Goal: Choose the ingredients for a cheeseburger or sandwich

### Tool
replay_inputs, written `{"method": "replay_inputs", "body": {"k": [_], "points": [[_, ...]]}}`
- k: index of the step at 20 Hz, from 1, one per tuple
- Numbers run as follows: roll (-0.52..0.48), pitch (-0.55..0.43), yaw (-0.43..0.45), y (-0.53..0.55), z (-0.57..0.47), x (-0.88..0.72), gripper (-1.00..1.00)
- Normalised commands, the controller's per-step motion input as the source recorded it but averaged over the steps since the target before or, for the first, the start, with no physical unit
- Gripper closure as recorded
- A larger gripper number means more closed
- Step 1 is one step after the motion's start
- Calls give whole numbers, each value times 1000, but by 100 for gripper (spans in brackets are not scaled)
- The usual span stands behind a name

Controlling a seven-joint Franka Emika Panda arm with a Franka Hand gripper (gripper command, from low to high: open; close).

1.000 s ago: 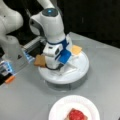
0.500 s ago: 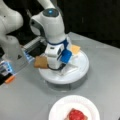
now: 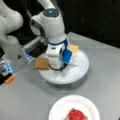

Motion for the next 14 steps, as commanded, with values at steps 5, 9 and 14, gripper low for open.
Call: {"method": "replay_inputs", "body": {"k": [5, 9, 14], "points": [[56, 138, 360, -51, -252, -132, -100], [55, 153, 365, -60, -272, -96, -100], [15, 166, 359, -53, -283, -45, -100]]}}
